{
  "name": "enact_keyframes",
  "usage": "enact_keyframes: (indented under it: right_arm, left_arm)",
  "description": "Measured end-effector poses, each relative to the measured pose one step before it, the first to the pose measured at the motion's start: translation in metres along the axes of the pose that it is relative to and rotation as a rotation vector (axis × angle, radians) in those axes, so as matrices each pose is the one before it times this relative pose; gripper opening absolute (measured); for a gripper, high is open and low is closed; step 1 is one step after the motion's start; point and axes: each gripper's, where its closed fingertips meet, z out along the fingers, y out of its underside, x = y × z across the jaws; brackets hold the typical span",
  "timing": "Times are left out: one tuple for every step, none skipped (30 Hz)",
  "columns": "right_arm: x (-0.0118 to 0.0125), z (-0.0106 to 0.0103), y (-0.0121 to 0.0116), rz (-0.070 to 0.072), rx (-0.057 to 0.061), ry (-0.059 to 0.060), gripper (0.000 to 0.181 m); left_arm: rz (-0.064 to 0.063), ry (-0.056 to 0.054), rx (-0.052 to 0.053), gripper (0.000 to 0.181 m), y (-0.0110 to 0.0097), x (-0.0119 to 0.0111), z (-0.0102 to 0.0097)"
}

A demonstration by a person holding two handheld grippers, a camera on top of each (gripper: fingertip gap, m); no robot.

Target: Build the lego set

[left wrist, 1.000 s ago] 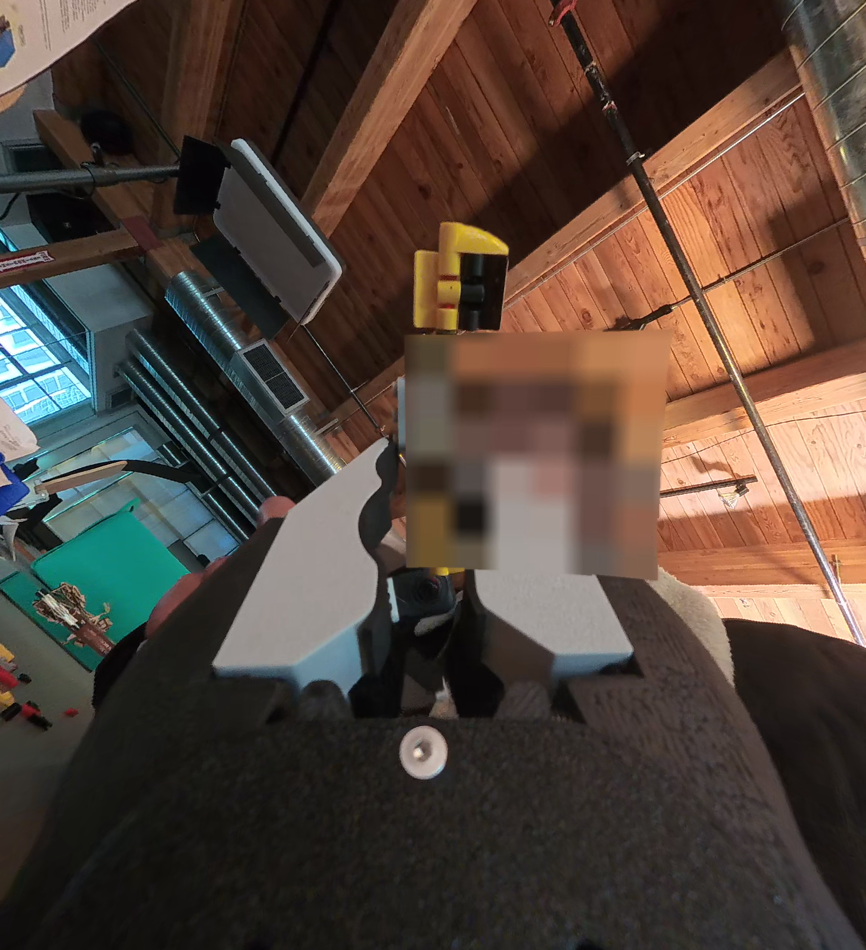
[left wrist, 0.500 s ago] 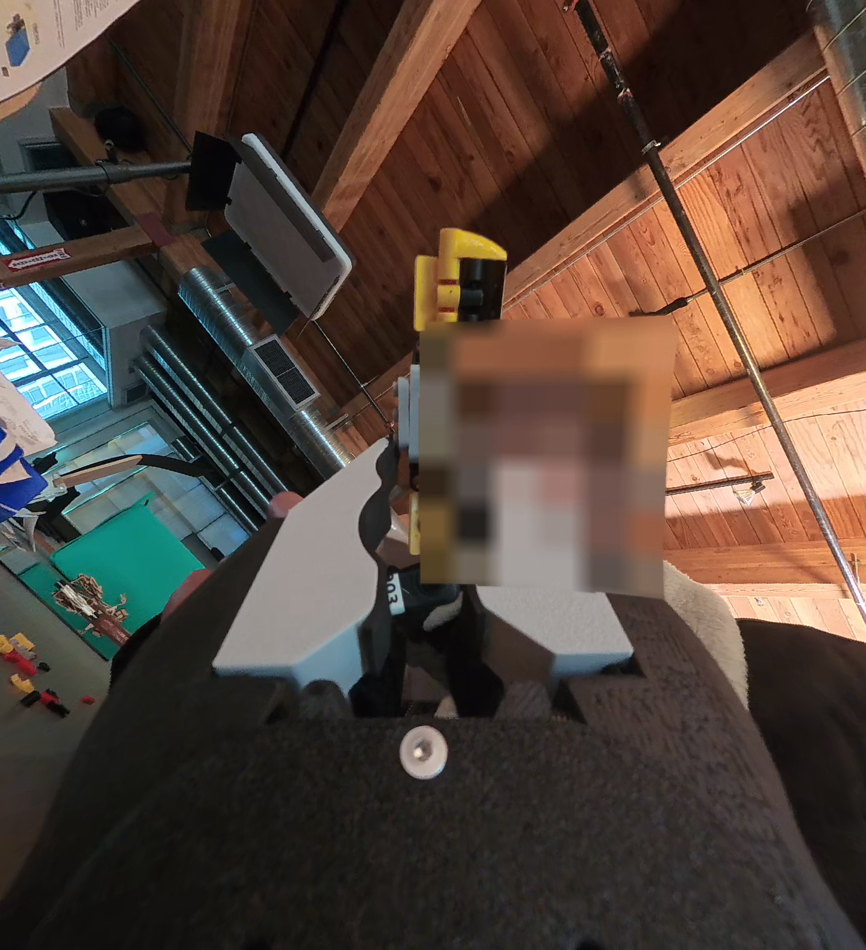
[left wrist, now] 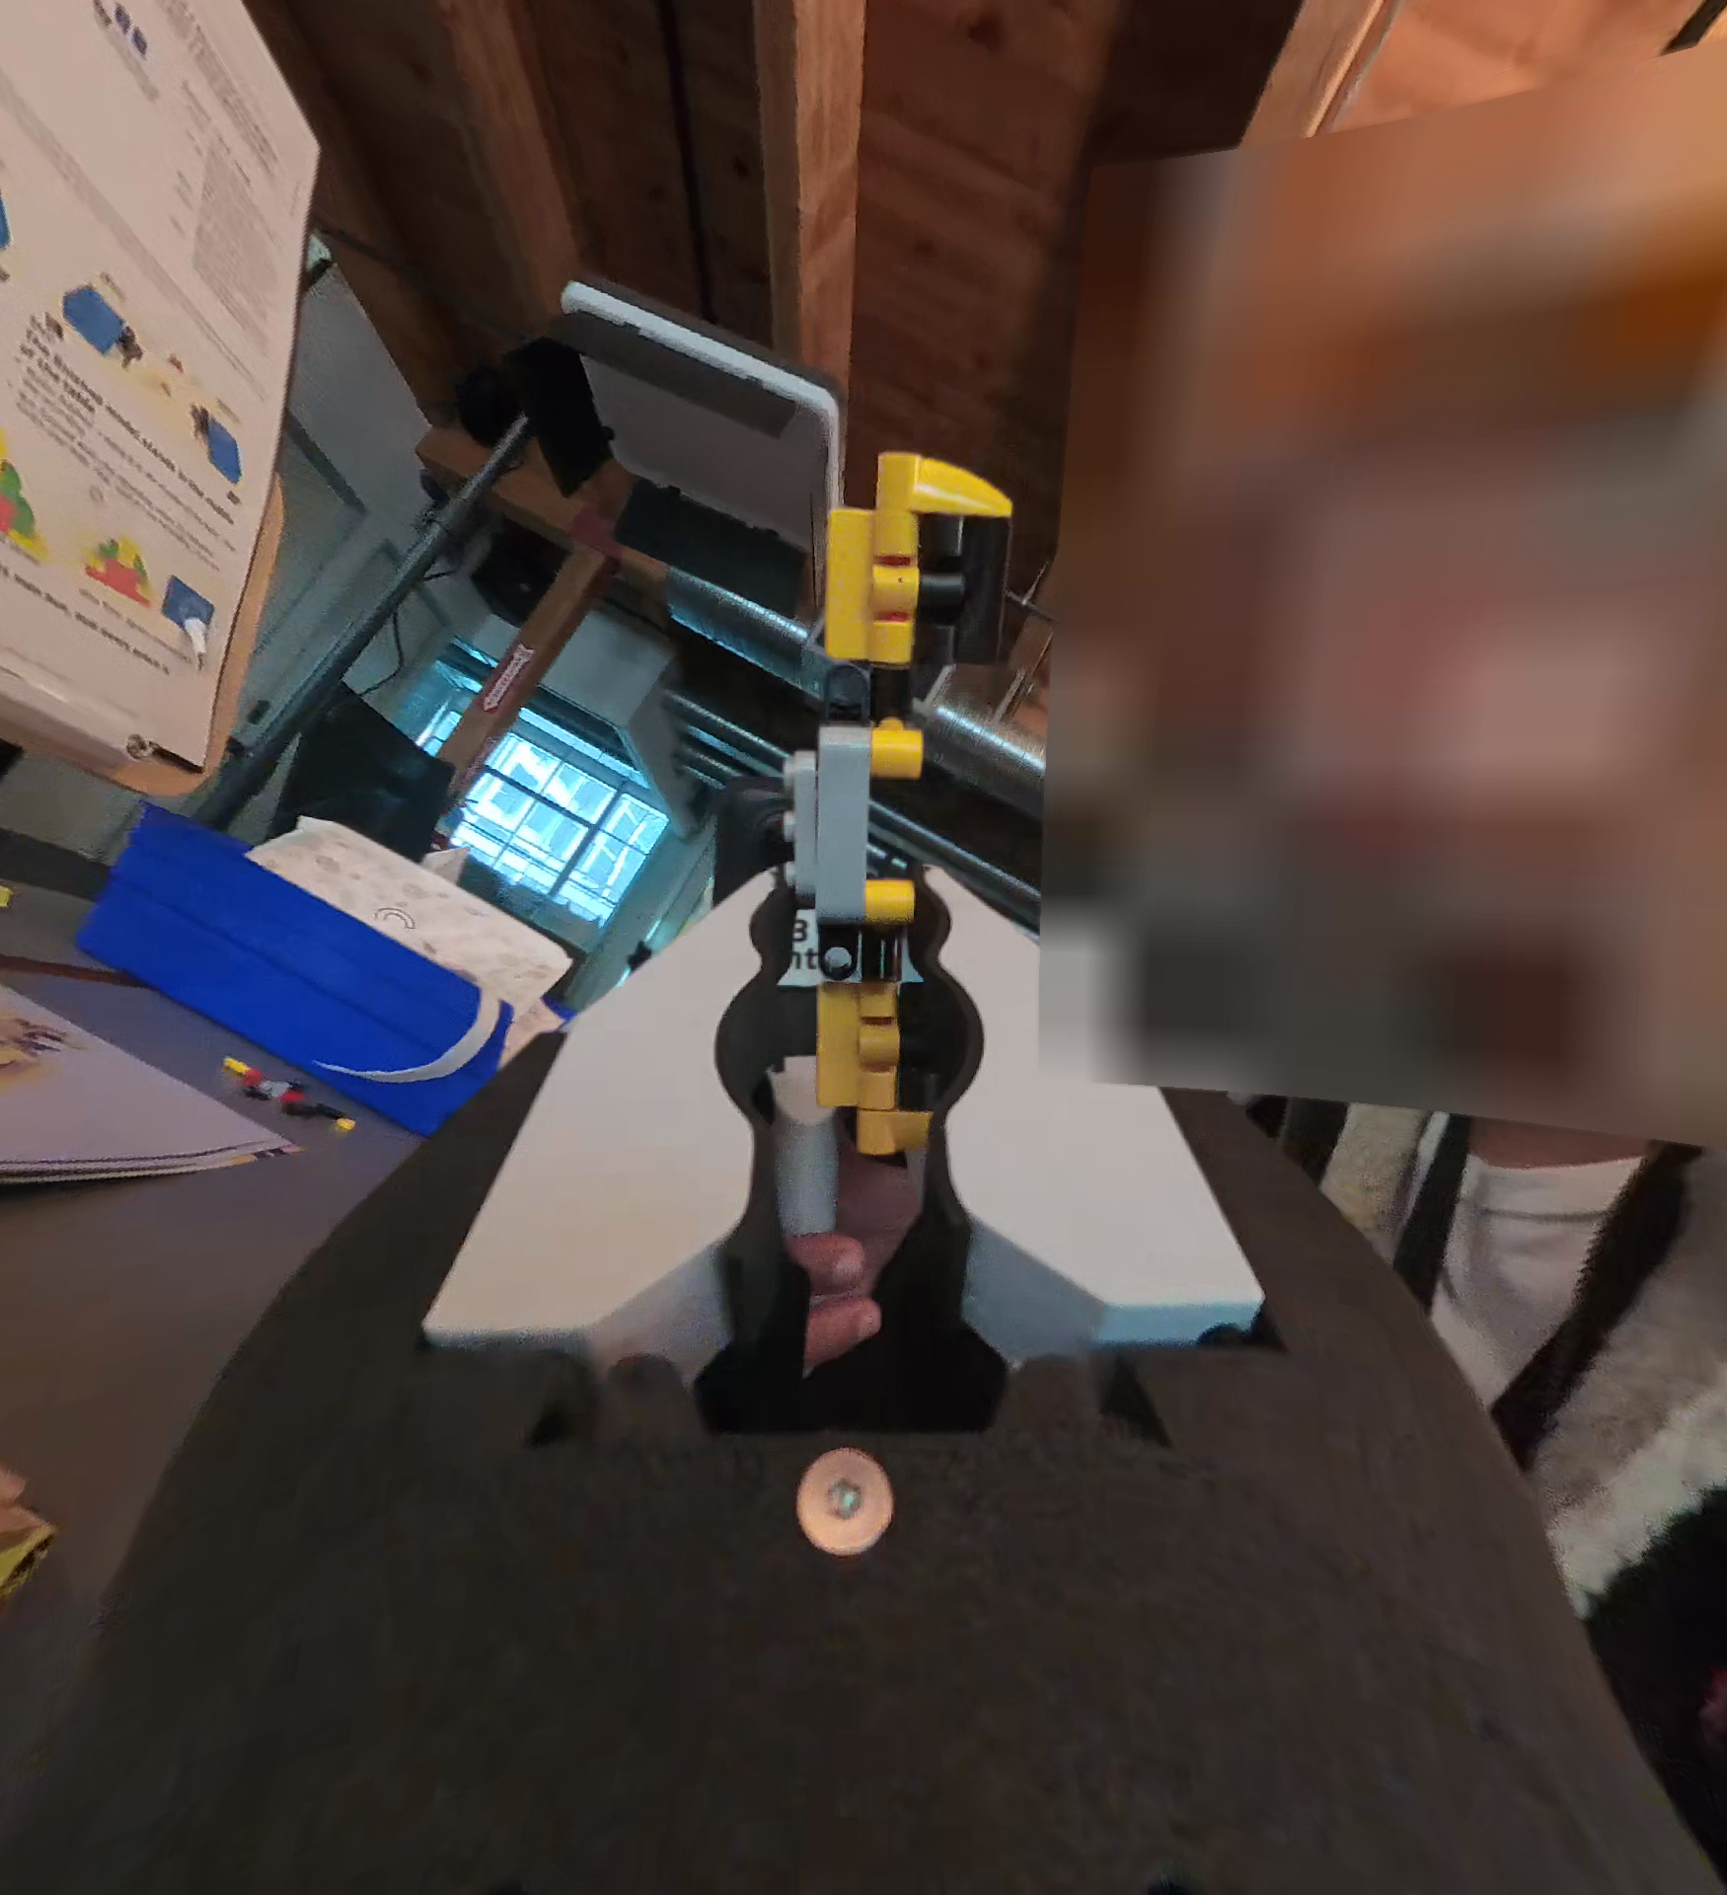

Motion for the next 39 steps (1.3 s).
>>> enact_keyframes:
  right_arm:
    - [-0.00101, 0.00001, 0.00015, -0.0327, -0.0018, 0.0114, 0.038]
    - [0.0002, -0.00018, 0.00087, -0.0279, -0.0103, 0.016, 0.031]
    - [0.00013, 0.00004, 0.00094, -0.029, -0.0098, 0.012, 0.031]
    - [0.00033, 0.0, 0.00139, -0.0236, -0.012, 0.0093, 0.031]
    - [-0.00063, -0.00042, 0.00096, -0.0177, -0.0118, -0.0045, 0.031]
    - [-0.00045, -0.00112, 0.00115, -0.0092, -0.0194, -0.011, 0.031]
    - [0.00074, -0.00215, 0.00152, -0.0091, -0.0221, -0.0068, 0.031]
    - [0.00153, -0.00265, 0.00194, -0.0237, -0.0229, 0.0031, 0.031]
    - [0.00163, -0.0024, 0.00395, -0.0368, -0.0341, 0.0091, 0.031]
    - [0.00238, -0.00209, 0.00548, -0.0445, -0.0462, 0.0187, 0.031]
    - [0.00206, -0.00191, 0.00557, -0.0525, -0.0452, 0.0174, 0.031]
    - [0.00389, -0.00172, 0.00637, -0.0593, -0.0494, 0.0313, 0.031]
    - [0.00334, -0.00124, 0.00853, -0.0602, -0.0608, 0.0292, 0.031]
    - [0.00275, -0.00022, 0.01067, -0.0609, -0.0741, 0.0253, 0.031]
    - [0.00286, 0.00062, 0.01216, -0.0574, -0.0794, 0.0266, 0.031]
    - [0.00112, 0.00118, 0.01258, -0.0473, -0.076, 0.0151, 0.031]
    - [-0.00019, 0.00177, 0.01245, -0.0367, -0.0729, 0.0042, 0.031]
    - [-0.00036, 0.00203, 0.01132, -0.0247, -0.0644, 0.001, 0.031]
    - [-0.00223, 0.00185, 0.0101, -0.012, -0.0549, -0.0156, 0.031]
    - [-0.00323, 0.00159, 0.00838, 0.0034, -0.0441, -0.0269, 0.031]
    - [-0.00374, 0.0015, 0.0076, 0.0163, -0.0405, -0.0358, 0.031]
    - [-0.00263, 0.0018, 0.0083, 0.0173, -0.046, -0.0307, 0.031]
    - [-0.00228, 0.00177, 0.00733, 0.0114, -0.0423, -0.0241, 0.031]
    - [-0.00247, 0.00119, 0.00576, 0.0118, -0.0352, -0.0227, 0.031]
    - [-0.00342, 0.00076, 0.00491, 0.0135, -0.034, -0.0257, 0.031]
    - [-0.00239, 0.00047, 0.0054, 0.0113, -0.0403, -0.0161, 0.031]
    - [-0.00148, 0.00059, 0.00693, 0.0093, -0.0512, -0.0071, 0.031]
    - [0.00148, 0.0006, 0.00726, 0.0037, -0.0586, 0.0169, 0.031]
    - [0.00142, 0.00086, 0.00527, 0.002, -0.045, 0.018, 0.031]
    - [-0.00115, 0.00144, 0.00397, 0.0065, -0.0363, -0.0029, 0.031]
    - [-0.00045, 0.00169, 0.00175, 0.009, -0.0244, -0.0014, 0.031]
    - [0.00043, 0.00175, 0.00012, 0.0045, -0.0124, 0.0044, 0.031]
    - [0.00018, 0.00193, 0.00022, -0.0006, -0.0077, 0.0035, 0.031]
    - [-0.00039, 0.00223, 0.00074, -0.0034, -0.0057, -0.0014, 0.031]
    - [0.00169, 0.0023, 0.00195, 0.001, -0.0084, 0.0089, 0.031]
    - [0.0023, 0.002, 0.00194, 0.0055, -0.0046, 0.0105, 0.031]
    - [0.0007, 0.00159, 0.00102, 0.0073, 0.0034, -0.0008, 0.031]
    - [-0.00004, 0.001, 0.00024, 0.0062, 0.0119, -0.0063, 0.031]
    - [0.00069, 0.00026, -0.00153, 0.005, 0.0246, -0.0031, 0.031]
  left_arm:
    - [0.0154, 0.0005, -0.0104, 0.021, 0.00182, 0.00131, 0.00142]
    - [0.0096, 0.0015, -0.0051, 0.021, 0.00077, 0.00107, 0.00083]
    - [0.0081, -0.0011, -0.0042, 0.021, 0.00035, 0.00055, 0.00031]
    - [0.0073, -0.0019, -0.0088, 0.021, 0.00067, 0.00033, 0.0001]
    - [0.0065, -0.0028, -0.0147, 0.021, 0.00103, 0.00057, -0.00006]
    - [0.0096, -0.0095, -0.0234, 0.021, 0.00173, -0.00006, 0.00003]
    - [0.0125, -0.0171, -0.0308, 0.021, 0.0022, -0.00101, -0.00019]
    - [0.0141, -0.0167, -0.0373, 0.021, 0.00296, -0.00153, -0.00046]
    - [0.0154, -0.0147, -0.0448, 0.022, 0.00368, -0.00159, -0.00102]
    - [0.0143, -0.0221, -0.0504, 0.026, 0.00424, -0.00245, -0.00223]
    - [0.0164, -0.0307, -0.0586, 0.035, 0.00535, -0.00358, -0.00361]
    - [0.0249, -0.0356, -0.0695, 0.043, 0.00735, -0.00386, -0.00508]
    - [0.0352, -0.0415, -0.0714, 0.049, 0.00858, -0.0042, -0.00657]
    - [0.0434, -0.0484, -0.0639, 0.05, 0.00842, -0.00467, -0.0073]
    - [0.0449, -0.0483, -0.0556, 0.05, 0.00793, -0.00428, -0.00753]
    - [0.0406, -0.0433, -0.0511, 0.051, 0.00804, -0.00368, -0.00742]
    - [0.0334, -0.0415, -0.0462, 0.051, 0.00781, -0.00366, -0.00718]
    - [0.0233, -0.0352, -0.0305, 0.051, 0.00562, -0.00316, -0.00672]
    - [0.0112, -0.0182, -0.0067, 0.051, 0.0018, -0.0007, -0.00628]
    - [0.004, -0.0058, 0.0086, 0.051, -0.00138, 0.00104, -0.00589]
    - [0.0046, -0.0081, 0.0127, 0.051, -0.00223, 0.00071, -0.00535]
    - [0.0077, -0.0124, 0.0115, 0.051, -0.00215, 0.00008, -0.00498]
    - [0.0096, -0.0116, 0.0055, 0.051, -0.00162, 0.00024, -0.00455]
    - [0.0097, -0.0091, -0.0004, 0.05, -0.00095, 0.00083, -0.00432]
    - [0.0097, -0.0083, -0.0033, 0.051, -0.00083, 0.00116, -0.0044]
    - [0.0107, -0.0096, -0.0035, 0.051, -0.0007, 0.00144, -0.00463]
    - [0.0113, -0.0123, -0.0026, 0.051, -0.00078, 0.0012, -0.00495]
    - [0.0109, -0.015, -0.0023, 0.051, -0.00066, 0.00111, -0.00533]
    - [0.0099, -0.0165, -0.0003, 0.051, -0.00075, 0.00078, -0.00562]
    - [0.0059, -0.0161, 0.0037, 0.051, -0.00082, 0.00074, -0.00581]
    - [0.0011, -0.0129, 0.0077, 0.051, -0.00097, 0.00085, -0.00562]
    - [-0.0022, -0.0106, 0.0135, 0.051, -0.00115, 0.00099, -0.00533]
    - [-0.0071, -0.0116, 0.0198, 0.05, -0.0013, 0.00041, -0.00481]
    - [-0.0134, -0.0104, 0.0193, 0.05, -0.00052, 0.00014, -0.00382]
    - [-0.0165, -0.0051, 0.0119, 0.05, 0.00102, 0.0005, -0.00204]
    - [-0.0163, -0.0003, 0.0025, 0.05, 0.00262, 0.00068, 0.00009]
    - [-0.0123, 0.0046, -0.0126, 0.05, 0.00444, 0.00102, 0.00296]
    - [-0.0023, 0.0096, -0.0385, 0.05, 0.00628, 0.00148, 0.00569]
    - [0.0149, 0.0054, -0.0566, 0.05, 0.00657, 0.0011, 0.00768]
